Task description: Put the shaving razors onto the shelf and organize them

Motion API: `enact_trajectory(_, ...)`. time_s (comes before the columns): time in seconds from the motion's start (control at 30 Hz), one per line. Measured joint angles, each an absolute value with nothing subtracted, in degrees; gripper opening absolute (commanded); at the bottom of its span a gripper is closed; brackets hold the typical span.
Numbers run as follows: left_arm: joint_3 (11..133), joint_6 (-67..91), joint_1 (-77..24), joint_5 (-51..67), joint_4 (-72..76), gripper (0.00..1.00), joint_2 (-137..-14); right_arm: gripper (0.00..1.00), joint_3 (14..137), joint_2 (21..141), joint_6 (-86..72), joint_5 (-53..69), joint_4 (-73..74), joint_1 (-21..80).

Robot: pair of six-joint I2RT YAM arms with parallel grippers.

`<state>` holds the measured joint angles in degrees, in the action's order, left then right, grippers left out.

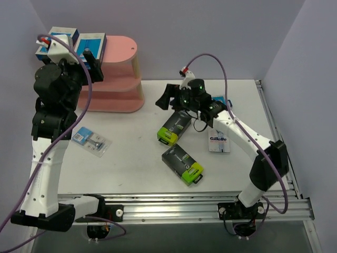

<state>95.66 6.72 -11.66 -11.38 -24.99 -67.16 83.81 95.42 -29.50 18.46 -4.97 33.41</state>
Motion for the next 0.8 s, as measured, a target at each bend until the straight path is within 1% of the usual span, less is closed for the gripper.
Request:
enact_trajectory(0.2, 114.3, 3.3, -9.4, -8.6, -28.3, 0.94, -81.9, 0.82, 67.1, 81.8, -29.7, 19.6, -8.3, 32.9)
enact_trajectory(0.33, 125.4, 2.0, -7.2, -5.8, -32.6, 0.94, -91.3, 0.83, 59.1, 75.7, -30.2, 21.5, -12.2, 31.9)
enact_trajectory(0.57, 137.2, -0.7, -5.4, -2.3, -39.7, 0.94, -101.4, 0.84, 49.6, 74.1, -30.5, 26.1, -16.8, 29.6)
enact_trajectory(0.8, 140.7, -3.6, -5.5, -2.3, -41.8, 0.94, -106.3, 0.86, 41.1, 73.6, -30.6, 30.1, -21.9, 28.1)
